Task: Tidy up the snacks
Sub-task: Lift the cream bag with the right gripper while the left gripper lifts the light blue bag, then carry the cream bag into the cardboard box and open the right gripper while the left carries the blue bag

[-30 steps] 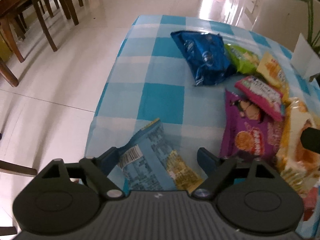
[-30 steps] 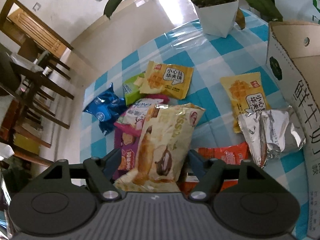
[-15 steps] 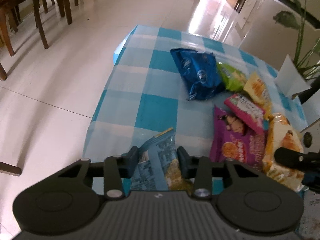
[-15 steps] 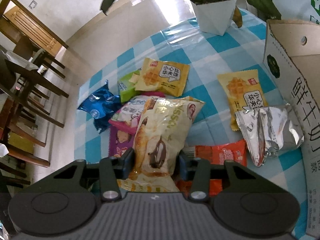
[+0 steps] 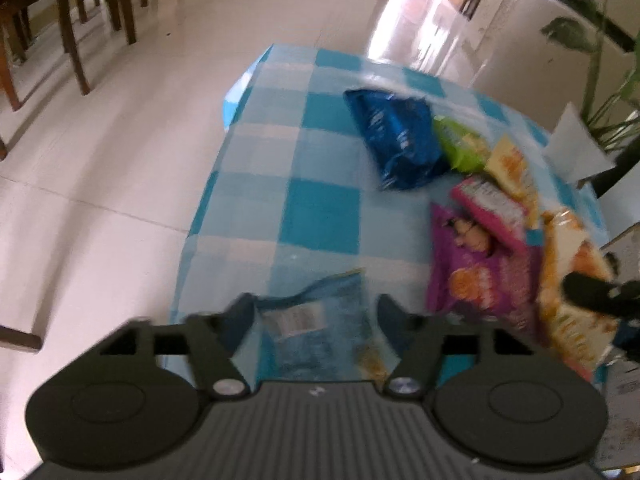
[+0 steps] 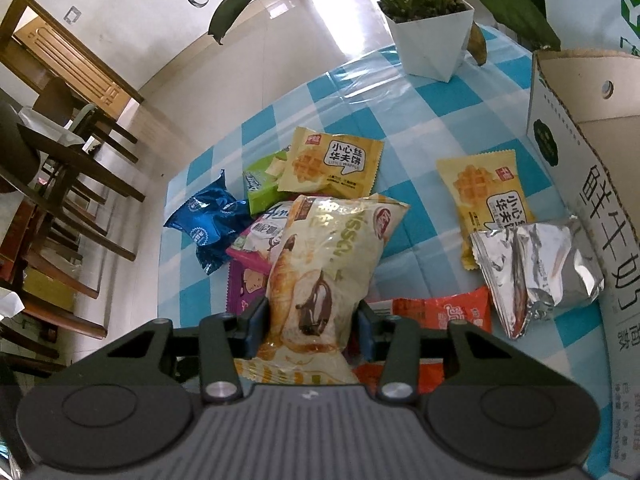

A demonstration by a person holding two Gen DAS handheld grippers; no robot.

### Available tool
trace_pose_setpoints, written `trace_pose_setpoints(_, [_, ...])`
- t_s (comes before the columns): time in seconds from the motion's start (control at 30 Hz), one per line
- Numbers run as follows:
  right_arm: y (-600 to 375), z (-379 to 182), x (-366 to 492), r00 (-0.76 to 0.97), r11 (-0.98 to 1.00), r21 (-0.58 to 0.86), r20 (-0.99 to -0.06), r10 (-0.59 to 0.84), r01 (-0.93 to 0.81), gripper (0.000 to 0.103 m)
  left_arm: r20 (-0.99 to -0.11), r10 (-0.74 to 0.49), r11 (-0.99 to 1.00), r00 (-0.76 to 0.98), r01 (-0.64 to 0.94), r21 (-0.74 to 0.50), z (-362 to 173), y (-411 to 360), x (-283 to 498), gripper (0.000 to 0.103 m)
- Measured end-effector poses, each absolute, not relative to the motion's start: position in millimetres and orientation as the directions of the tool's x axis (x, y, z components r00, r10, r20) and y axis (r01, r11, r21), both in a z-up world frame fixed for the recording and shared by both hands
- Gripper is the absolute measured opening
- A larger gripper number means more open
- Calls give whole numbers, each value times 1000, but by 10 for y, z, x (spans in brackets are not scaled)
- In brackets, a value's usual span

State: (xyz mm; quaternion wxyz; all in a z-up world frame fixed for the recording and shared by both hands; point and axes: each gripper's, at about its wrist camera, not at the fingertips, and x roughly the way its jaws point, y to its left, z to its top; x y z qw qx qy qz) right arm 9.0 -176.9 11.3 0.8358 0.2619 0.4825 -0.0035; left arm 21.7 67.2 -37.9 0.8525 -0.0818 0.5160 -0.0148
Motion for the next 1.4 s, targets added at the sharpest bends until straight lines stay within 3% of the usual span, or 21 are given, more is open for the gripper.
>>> trace_pose_setpoints(0.13, [-1755, 121, 88, 536, 865, 436, -806, 252, 249, 49, -881, -103, 987, 462, -66, -150, -485, 649, 183, 69])
trace_pose_setpoints(0.27, [-1747, 125, 92, 536, 865, 436, -806, 253, 248, 49, -869, -123, 985, 479, -47, -165, -451, 631, 146, 51])
trace_pose_setpoints(1.03, [-1789, 577, -116, 634, 867, 458, -734, 243, 197, 47, -742, -240, 963, 626, 53, -266, 259, 301, 71, 50])
trace_pose_setpoints(1.4, [-2114, 862, -546, 719, 852, 459, -678, 154, 250, 47, -705, -288, 952, 648, 113, -285, 441, -15, 14, 50])
